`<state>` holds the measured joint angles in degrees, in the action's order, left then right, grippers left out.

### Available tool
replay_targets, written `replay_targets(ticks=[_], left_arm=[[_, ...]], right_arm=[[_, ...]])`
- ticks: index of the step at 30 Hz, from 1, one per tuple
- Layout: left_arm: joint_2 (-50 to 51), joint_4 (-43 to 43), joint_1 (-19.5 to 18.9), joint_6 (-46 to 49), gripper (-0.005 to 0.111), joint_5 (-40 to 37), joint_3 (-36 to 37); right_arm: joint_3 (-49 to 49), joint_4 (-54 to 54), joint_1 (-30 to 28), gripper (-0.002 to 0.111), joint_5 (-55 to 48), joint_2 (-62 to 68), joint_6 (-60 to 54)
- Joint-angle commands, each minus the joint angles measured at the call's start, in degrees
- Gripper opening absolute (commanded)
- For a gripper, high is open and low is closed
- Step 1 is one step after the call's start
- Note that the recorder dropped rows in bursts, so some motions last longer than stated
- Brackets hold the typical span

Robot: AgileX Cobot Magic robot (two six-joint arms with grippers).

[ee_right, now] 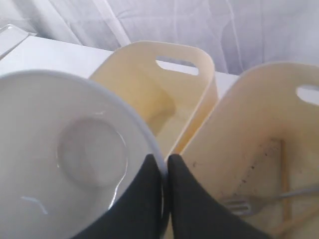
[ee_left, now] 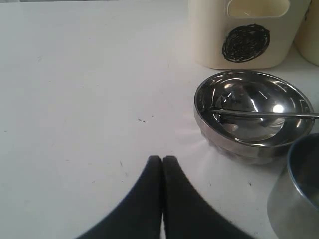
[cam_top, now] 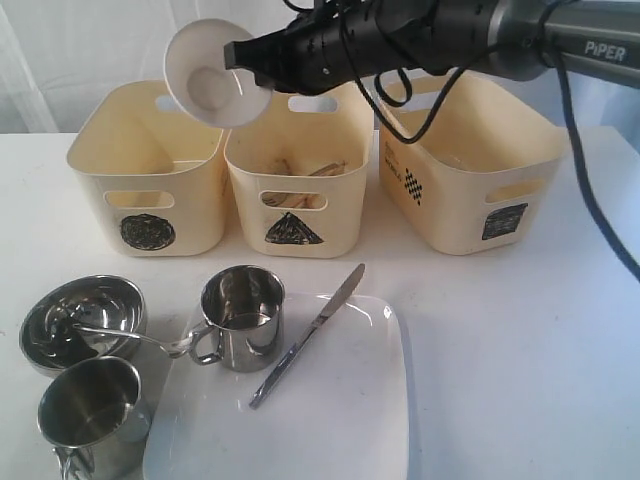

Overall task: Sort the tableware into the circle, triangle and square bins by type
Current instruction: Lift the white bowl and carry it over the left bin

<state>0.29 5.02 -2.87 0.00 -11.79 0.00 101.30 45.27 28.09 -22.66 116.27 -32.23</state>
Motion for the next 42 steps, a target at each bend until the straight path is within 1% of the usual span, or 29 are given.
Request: replay_targets(ticks=[1, 5, 10, 14, 16, 18, 20, 27, 42], left_arm=[[-0.29, 0.48, 0.20, 0.00, 0.000, 0.19, 0.00], [-0.29, 0.48, 0.20, 0.00, 0.000, 0.19, 0.00], [-0.29, 0.48, 0.20, 0.00, 0.000, 0.19, 0.00], [-0.29, 0.48, 0.20, 0.00, 0.000, 0.19, 0.00], [-0.29, 0.48, 0.20, 0.00, 0.000, 0.19, 0.00], [-0.29, 0.48, 0.20, 0.00, 0.000, 0.19, 0.00], [-0.29, 0.48, 0.20, 0.00, 0.000, 0.19, 0.00], [-0.29, 0.48, 0.20, 0.00, 0.000, 0.19, 0.00], [-0.29, 0.48, 0.20, 0.00, 0.000, 0.19, 0.00]], right_arm=[[3.08, 9.90, 0.10, 0.000, -0.51, 2.11, -12.95], [5.59, 12.22, 0.10, 0.000, -3.73, 4.14, -19.03], [7.38, 18.04, 0.10, 0.000, -7.81, 6.51, -27.51], [8.95, 25.93, 0.10, 0.000, -10.40, 8.65, -33.20], [9.24, 30.14, 0.10, 0.000, -10.40, 9.47, -35.33], [9.33, 32.16, 0.10, 0.000, -9.58, 10.13, -36.39], [9.33, 32.44, 0.10, 0.000, -8.09, 10.48, -37.06], [9.33, 32.44, 0.10, 0.000, -8.05, 10.72, -39.84], [9.33, 32.44, 0.10, 0.000, -7.18, 10.97, -39.61]])
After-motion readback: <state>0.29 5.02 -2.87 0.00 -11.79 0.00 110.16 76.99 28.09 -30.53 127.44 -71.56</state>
